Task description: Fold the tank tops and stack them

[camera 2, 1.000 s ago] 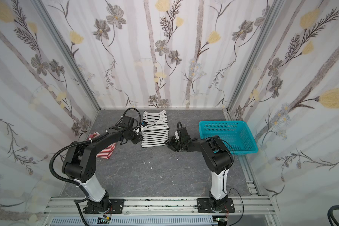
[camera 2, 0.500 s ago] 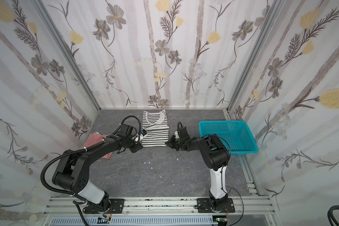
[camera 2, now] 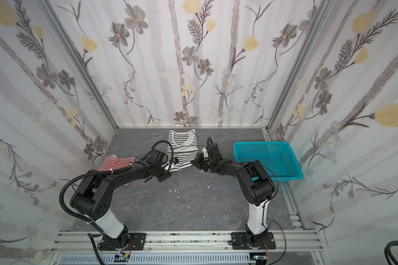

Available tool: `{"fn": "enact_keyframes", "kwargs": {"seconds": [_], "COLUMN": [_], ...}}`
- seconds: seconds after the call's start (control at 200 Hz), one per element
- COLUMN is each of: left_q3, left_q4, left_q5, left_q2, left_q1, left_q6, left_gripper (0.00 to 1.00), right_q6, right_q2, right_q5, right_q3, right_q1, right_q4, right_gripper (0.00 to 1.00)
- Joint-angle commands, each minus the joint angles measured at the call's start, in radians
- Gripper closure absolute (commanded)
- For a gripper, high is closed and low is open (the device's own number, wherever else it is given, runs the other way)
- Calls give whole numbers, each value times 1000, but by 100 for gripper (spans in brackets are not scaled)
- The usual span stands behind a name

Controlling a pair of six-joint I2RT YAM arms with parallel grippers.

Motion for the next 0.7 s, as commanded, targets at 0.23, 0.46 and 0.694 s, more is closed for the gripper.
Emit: {"fn": "enact_keyframes", "kwargs": {"seconds": [0.23, 0.46, 0.694], "left_q3": [-17, -22, -25], "left_q4": [106, 118, 118], "left_q5": [-53, -72, -55], "left_q2": [59, 86, 84], "left_q1": [7, 7, 10], "left_q6": [40, 60, 81], "left_gripper": [57, 78, 89], "right_q6": [-1, -1, -1], "right_q2": [3, 6, 3], "right_q5": [-15, -22, -33], "right_q3": [23, 17, 14], "right_q1": [-2, -11, -24], "right_q4": [14, 20, 30], "right_gripper": [100, 100, 100]}}
